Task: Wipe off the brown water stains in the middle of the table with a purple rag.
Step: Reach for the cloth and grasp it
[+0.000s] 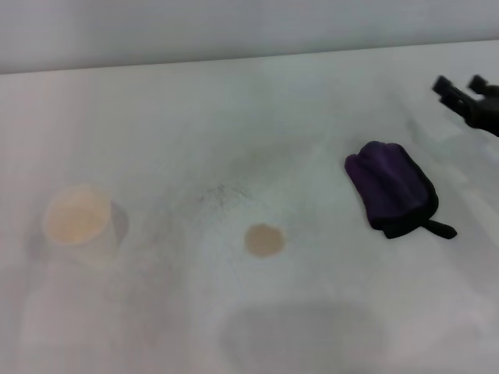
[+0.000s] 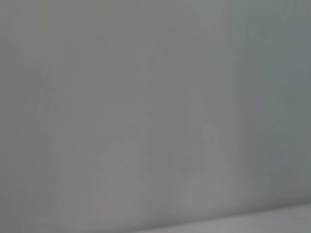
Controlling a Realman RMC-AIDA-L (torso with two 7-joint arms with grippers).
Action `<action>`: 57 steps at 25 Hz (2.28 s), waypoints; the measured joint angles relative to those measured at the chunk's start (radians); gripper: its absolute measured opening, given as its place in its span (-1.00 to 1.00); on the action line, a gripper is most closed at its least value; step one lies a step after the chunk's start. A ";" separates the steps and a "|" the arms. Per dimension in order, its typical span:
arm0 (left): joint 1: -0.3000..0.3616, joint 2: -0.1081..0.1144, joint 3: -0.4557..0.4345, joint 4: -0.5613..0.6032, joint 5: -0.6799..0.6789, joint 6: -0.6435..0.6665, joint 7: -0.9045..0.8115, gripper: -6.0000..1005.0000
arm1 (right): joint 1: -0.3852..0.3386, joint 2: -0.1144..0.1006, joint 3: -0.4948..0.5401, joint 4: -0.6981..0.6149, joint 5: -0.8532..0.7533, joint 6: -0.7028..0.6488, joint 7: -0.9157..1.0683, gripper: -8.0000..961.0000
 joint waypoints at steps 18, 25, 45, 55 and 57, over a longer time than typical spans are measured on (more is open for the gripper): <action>-0.121 0.008 0.001 -0.223 -0.035 0.037 -0.214 0.76 | 0.093 0.001 -0.420 -0.950 -1.305 -0.007 1.532 0.79; -0.134 0.009 0.000 -0.275 -0.039 0.049 -0.244 0.76 | 0.220 0.003 -0.608 -1.000 -1.540 0.210 1.805 0.76; -0.182 0.007 0.003 -0.342 -0.027 0.042 -0.234 0.76 | 0.376 0.004 -0.697 -0.634 -1.607 0.181 1.890 0.65; -0.188 0.007 0.003 -0.343 -0.023 0.040 -0.234 0.76 | 0.398 0.005 -0.696 -0.615 -1.630 0.190 1.898 0.31; -0.188 0.007 0.003 -0.343 -0.023 0.040 -0.234 0.76 | 0.404 0.005 -0.697 -0.605 -1.630 0.192 1.900 0.18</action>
